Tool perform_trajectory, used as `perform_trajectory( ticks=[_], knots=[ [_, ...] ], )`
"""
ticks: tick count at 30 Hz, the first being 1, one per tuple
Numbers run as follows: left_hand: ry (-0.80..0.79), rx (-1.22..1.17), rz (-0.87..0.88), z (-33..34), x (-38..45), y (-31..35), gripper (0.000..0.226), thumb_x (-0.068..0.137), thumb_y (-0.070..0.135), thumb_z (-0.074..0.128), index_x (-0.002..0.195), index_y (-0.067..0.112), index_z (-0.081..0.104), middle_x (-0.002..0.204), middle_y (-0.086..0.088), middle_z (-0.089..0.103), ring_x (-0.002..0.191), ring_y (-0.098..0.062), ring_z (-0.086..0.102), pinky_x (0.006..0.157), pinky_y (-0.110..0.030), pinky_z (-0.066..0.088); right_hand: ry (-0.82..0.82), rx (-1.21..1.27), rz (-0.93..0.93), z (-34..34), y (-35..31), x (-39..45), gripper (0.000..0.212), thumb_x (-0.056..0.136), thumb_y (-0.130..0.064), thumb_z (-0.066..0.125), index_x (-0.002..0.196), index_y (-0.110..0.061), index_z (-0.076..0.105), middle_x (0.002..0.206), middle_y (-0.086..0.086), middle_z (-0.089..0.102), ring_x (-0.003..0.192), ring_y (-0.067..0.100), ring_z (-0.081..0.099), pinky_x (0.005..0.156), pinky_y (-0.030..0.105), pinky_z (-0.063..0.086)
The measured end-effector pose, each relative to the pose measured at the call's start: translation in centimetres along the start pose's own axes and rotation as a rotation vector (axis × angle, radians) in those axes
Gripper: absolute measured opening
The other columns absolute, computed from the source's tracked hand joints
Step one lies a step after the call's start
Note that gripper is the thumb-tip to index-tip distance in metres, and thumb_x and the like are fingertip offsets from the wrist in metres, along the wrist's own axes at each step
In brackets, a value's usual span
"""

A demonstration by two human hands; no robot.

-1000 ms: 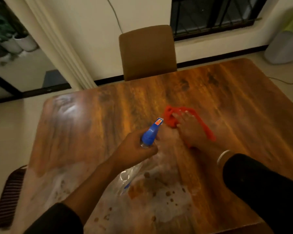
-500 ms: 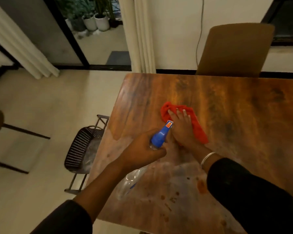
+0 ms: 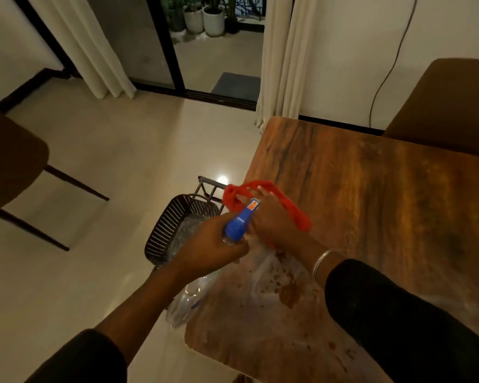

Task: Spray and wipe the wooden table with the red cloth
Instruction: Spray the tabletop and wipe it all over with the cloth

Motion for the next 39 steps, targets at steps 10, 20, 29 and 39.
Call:
perform_trajectory(
  ticks=[10,20,29,39],
  knots=[
    [-0.064,-0.034,-0.082,-2.2,-7.2,-4.1,0.016,0.086,0.006,0.073,0.093,0.017,0.065,0.083,-0.008,0.068,0.075,-0.017,0.068,0.073,-0.03,0.06,-0.062,-0.035,0.124,1.4,2.5,-3.6,0.057,0.111,-0.027,0.039,0.165,-0.033,0.022,0.173,0.0,0.018,0.161,0.028,0.011,0.129,0.053,0.015],
    [-0.181,-0.148,-0.166,7.0,-16.6,-5.3,0.015,0.081,0.008,0.071,0.092,0.009,0.063,0.081,-0.016,0.065,0.074,-0.034,0.064,0.075,-0.049,0.056,-0.096,-0.077,0.271,-2.8,11.2,-9.0,0.064,0.106,-0.026,0.051,0.165,-0.026,0.025,0.171,0.008,0.024,0.157,0.032,0.022,0.122,0.056,0.028],
    [-0.06,-0.152,-0.237,10.3,-17.9,-7.1,0.015,0.084,0.01,0.074,0.097,0.013,0.067,0.084,-0.012,0.07,0.078,-0.027,0.07,0.079,-0.042,0.062,-0.029,-0.071,0.233,-2.7,15.6,-10.1,0.064,0.106,-0.035,0.054,0.163,-0.02,0.029,0.172,0.014,0.017,0.159,0.037,0.015,0.127,0.056,0.018],
    [0.085,-0.223,-0.259,6.6,-18.6,-9.4,0.019,0.087,0.008,0.075,0.1,0.017,0.065,0.079,-0.011,0.072,0.076,-0.025,0.074,0.072,-0.026,0.061,-0.068,-0.08,-0.194,7.1,-1.1,-17.6,0.059,0.108,-0.04,0.04,0.164,-0.034,0.023,0.173,0.004,0.018,0.161,0.03,0.009,0.129,0.056,0.012]
  ],
)
Point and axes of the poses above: each hand's wrist, its own x-axis towards the middle knuckle, its own z-axis out of the palm, y = z × x, the point moved 10 cm from there along x, towards the middle knuckle
